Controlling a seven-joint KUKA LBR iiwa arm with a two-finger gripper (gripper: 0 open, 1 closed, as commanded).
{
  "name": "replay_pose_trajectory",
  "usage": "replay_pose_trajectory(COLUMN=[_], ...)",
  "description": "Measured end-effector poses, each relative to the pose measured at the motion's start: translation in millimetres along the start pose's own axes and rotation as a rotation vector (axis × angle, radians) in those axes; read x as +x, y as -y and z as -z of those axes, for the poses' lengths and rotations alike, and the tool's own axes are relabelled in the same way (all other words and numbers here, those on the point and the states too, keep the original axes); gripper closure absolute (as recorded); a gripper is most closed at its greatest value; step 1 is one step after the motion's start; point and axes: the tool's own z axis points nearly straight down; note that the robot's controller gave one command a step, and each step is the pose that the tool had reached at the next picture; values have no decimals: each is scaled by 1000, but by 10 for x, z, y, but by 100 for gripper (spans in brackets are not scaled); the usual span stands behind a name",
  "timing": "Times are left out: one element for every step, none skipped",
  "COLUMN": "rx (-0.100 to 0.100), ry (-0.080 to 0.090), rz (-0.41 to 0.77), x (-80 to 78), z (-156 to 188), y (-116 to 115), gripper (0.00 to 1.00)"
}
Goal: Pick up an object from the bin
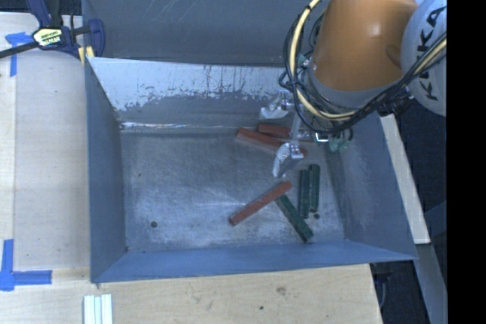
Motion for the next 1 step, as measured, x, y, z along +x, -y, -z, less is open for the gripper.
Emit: replay_pose_trajectory(rx=[0], ry=[9], rz=[-1], x=[-13], z=[49], y=[1], gripper=[0])
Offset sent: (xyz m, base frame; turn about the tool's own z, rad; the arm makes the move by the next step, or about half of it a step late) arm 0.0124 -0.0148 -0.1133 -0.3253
